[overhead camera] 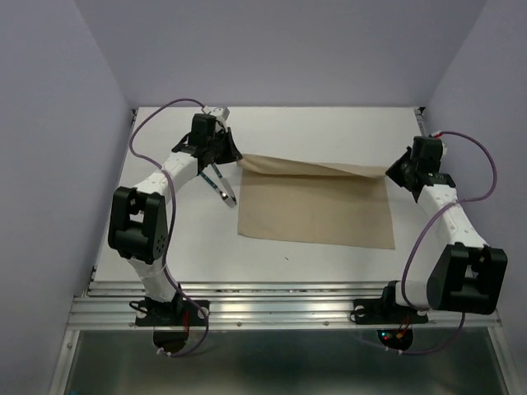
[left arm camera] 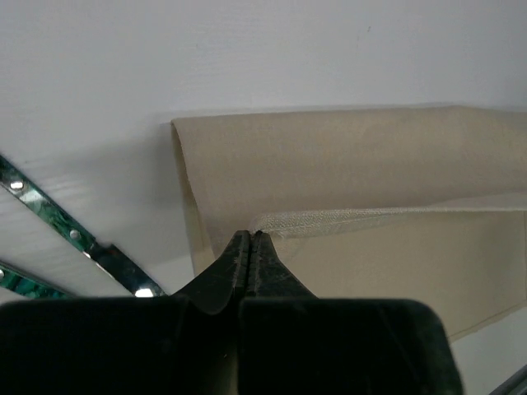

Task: Fold the napkin into a case and place the utensils inside
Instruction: Fold and flatten the napkin at the center of the board.

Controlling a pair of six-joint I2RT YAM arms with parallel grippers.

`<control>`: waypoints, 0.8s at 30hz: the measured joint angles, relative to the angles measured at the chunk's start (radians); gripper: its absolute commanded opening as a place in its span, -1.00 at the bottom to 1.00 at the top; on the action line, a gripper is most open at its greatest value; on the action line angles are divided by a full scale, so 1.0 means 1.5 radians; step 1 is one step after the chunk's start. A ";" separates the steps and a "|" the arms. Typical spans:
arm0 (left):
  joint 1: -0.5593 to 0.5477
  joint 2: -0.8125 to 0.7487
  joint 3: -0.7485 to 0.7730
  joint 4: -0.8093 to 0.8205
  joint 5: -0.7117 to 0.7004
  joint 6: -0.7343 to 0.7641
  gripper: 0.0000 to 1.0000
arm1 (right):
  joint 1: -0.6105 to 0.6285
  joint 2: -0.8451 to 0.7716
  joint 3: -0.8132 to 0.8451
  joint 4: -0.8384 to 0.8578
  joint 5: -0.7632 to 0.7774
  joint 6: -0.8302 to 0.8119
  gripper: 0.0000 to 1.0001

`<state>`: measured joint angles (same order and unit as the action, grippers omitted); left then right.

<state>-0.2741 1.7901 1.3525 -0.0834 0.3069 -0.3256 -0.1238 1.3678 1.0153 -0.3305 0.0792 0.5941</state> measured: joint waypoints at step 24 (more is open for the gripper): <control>-0.063 -0.272 -0.330 -0.007 -0.036 -0.060 -1.00 | 0.000 -0.273 -0.181 -0.199 -0.016 0.022 -0.99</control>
<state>-0.3679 1.3827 0.8570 -0.0940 0.2531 -0.4149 -0.1238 0.9585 0.7433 -0.6292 0.0555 0.6266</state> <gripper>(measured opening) 0.033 0.035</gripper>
